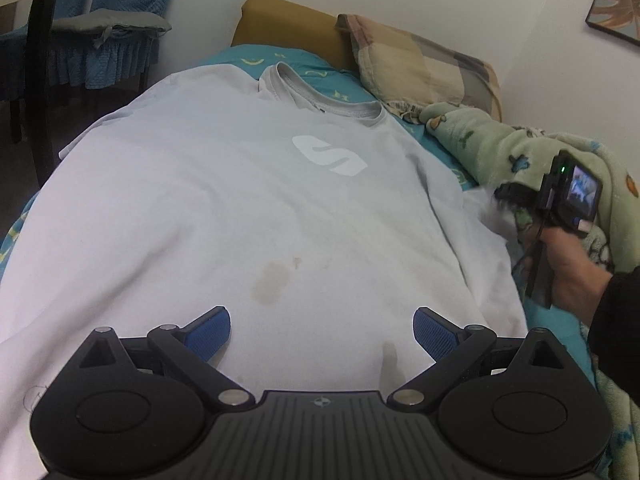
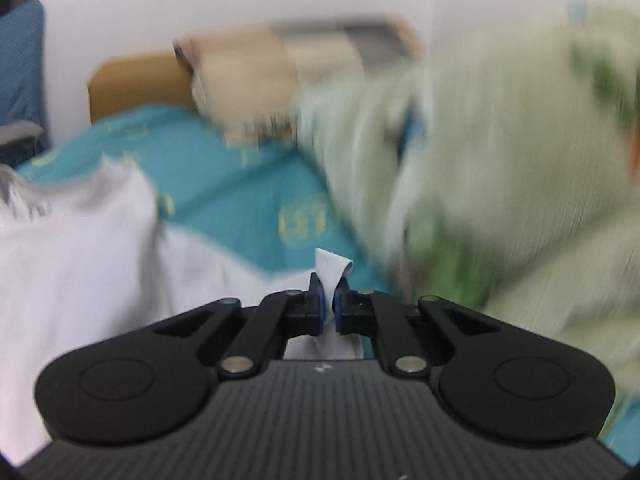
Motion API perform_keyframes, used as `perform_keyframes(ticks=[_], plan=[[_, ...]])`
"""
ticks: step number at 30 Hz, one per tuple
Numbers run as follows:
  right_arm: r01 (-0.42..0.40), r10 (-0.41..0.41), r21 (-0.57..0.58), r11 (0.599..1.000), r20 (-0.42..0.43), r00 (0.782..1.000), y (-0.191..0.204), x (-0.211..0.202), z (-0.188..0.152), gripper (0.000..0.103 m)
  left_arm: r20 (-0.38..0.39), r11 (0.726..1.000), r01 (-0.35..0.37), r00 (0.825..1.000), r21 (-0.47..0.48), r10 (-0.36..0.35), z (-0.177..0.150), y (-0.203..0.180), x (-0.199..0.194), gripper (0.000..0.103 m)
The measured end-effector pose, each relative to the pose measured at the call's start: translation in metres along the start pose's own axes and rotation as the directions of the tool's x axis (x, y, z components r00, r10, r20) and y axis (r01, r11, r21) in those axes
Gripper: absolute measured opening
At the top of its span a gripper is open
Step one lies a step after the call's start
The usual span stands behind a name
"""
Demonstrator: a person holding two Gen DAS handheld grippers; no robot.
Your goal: Fold clothes
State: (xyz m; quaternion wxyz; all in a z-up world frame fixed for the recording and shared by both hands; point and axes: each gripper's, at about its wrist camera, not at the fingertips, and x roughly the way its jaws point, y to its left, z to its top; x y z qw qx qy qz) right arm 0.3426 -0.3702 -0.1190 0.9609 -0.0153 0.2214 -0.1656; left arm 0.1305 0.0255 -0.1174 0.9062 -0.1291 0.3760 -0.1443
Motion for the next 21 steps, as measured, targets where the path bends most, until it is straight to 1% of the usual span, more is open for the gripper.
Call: perform_keyframes(ticks=[1, 3, 6, 7, 9, 10, 11, 12, 13, 14, 15, 16, 17, 21], plan=[[0.010, -0.009, -0.021, 1.000, 0.035, 0.999, -0.001, -0.004, 0.014, 0.007, 0.008, 1.000, 0.006, 1.000, -0.005, -0.006, 0.001, 0.001, -0.004, 0.099], [0.058, -0.052, -0.073, 0.996, 0.084, 0.995, -0.005, -0.008, 0.046, 0.007, 0.029, 1.000, 0.003, 1.000, -0.006, -0.003, 0.002, 0.001, -0.012, 0.099], [0.161, -0.144, -0.114, 0.980, 0.146, 0.979, -0.025, 0.000, 0.092, 0.007, 0.048, 1.000, -0.009, 0.999, 0.002, 0.009, 0.003, 0.002, -0.019, 0.099], [0.201, -0.183, -0.120, 0.972, 0.146, 0.972, -0.032, 0.007, 0.102, 0.008, 0.052, 1.000, -0.014, 0.999, 0.006, 0.014, 0.003, 0.003, -0.019, 0.099], [0.228, -0.218, -0.119, 0.966, 0.094, 0.971, -0.049, 0.025, 0.116, 0.009, 0.058, 1.000, -0.025, 0.998, 0.014, 0.024, 0.004, 0.003, -0.020, 0.099], [0.207, -0.200, -0.088, 0.974, 0.080, 0.976, -0.054, 0.024, 0.114, 0.011, 0.061, 0.999, -0.030, 0.998, 0.018, 0.029, 0.004, 0.004, -0.021, 0.099], [0.186, -0.182, -0.058, 0.981, 0.067, 0.981, -0.058, 0.024, 0.112, 0.011, 0.065, 0.999, -0.035, 0.997, 0.023, 0.034, 0.005, 0.004, -0.021, 0.099], [0.166, -0.164, -0.027, 0.986, 0.054, 0.985, -0.063, 0.023, 0.111, 0.017, 0.065, 0.999, -0.040, 0.997, 0.030, 0.038, 0.005, 0.003, -0.020, 0.099], [0.145, -0.145, 0.004, 0.989, 0.041, 0.989, -0.068, 0.023, 0.109, 0.034, 0.063, 0.998, -0.044, 0.997, 0.040, 0.041, 0.005, 0.002, -0.018, 0.099], [0.125, -0.126, 0.036, 0.992, 0.030, 0.992, -0.072, 0.023, 0.108, 0.047, 0.062, 0.998, -0.045, 0.997, 0.051, 0.042, 0.004, 0.001, -0.017, 0.099], [0.105, -0.107, 0.064, 0.992, 0.020, 0.994, -0.076, 0.021, 0.106, 0.067, 0.060, 0.997, -0.046, 0.997, 0.062, 0.042, 0.004, 0.000, -0.015, 0.099], [0.090, -0.092, 0.076, 0.993, 0.020, 0.996, -0.074, 0.012, 0.101, 0.082, 0.058, 0.996, -0.045, 0.997, 0.072, 0.041, 0.004, -0.002, -0.014, 0.099], [0.074, -0.076, 0.090, 0.993, 0.020, 0.997, -0.072, 0.001, 0.097, 0.087, 0.056, 0.996, -0.044, 0.998, 0.081, 0.039, 0.003, -0.003, -0.013, 0.099], [-0.006, 0.005, 0.178, 0.984, 0.004, 1.000, -0.064, -0.078, 0.071, 0.087, 0.057, 0.994, -0.036, 0.998, 0.106, 0.030, 0.002, -0.005, -0.013, 0.098]])
